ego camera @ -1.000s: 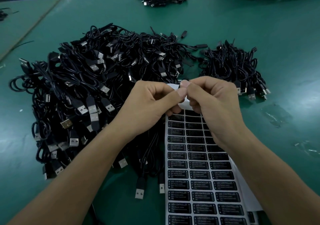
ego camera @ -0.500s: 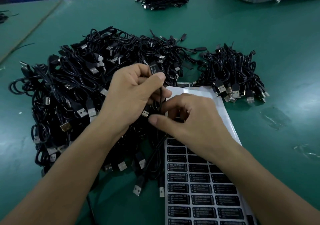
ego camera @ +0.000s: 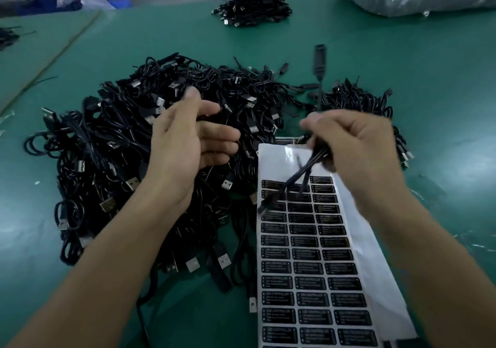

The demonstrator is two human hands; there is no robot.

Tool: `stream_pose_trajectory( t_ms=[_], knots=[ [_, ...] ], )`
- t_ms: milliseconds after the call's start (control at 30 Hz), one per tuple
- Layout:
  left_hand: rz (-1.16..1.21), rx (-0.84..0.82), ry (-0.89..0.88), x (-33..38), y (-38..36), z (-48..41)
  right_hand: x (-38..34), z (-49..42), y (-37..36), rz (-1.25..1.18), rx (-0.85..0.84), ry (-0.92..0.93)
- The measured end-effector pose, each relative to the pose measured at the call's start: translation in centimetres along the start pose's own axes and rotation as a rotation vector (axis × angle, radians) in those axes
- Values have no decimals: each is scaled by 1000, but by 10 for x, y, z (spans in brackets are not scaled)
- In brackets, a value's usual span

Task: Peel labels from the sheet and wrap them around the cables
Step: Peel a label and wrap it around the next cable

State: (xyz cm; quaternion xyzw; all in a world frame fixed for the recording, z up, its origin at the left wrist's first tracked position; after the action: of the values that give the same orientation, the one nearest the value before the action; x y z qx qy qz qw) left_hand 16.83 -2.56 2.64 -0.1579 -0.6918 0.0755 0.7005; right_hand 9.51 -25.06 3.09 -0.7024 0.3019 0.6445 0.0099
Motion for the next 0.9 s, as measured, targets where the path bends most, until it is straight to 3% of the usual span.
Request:
stream_pose_trajectory(
  t_ms=[167, 333, 467, 700, 900],
  knots=[
    [-122, 4, -32, -2, 0, -2, 1, -41, 57, 511, 217, -22],
    [-179, 8, -43, -4, 1, -3, 7, -82, 76, 694, 222, -172],
    [-197, 6, -34, -7, 2, -3, 6, -93, 71, 796, 195, -182],
    [-249, -14, -41, -10, -1, -3, -24, -67, 45, 1072, 255, 1],
    [-286, -25, -36, -14, -2, -2, -34, -41, -36, 1164, 22, 238]
  ],
)
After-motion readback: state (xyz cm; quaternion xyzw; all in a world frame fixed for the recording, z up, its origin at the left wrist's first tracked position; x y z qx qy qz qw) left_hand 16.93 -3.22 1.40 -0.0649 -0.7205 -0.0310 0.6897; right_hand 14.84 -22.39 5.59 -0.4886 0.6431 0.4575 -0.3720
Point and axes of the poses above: each hand's wrist, its own z-axis away from the middle knuckle, its own y-axis out of the back of the hand, x = y × z, the point moved 10 cm from there along -z, towards the middle knuckle, and after that the axes turned 13 degrees about z, right-handed, at the moved point
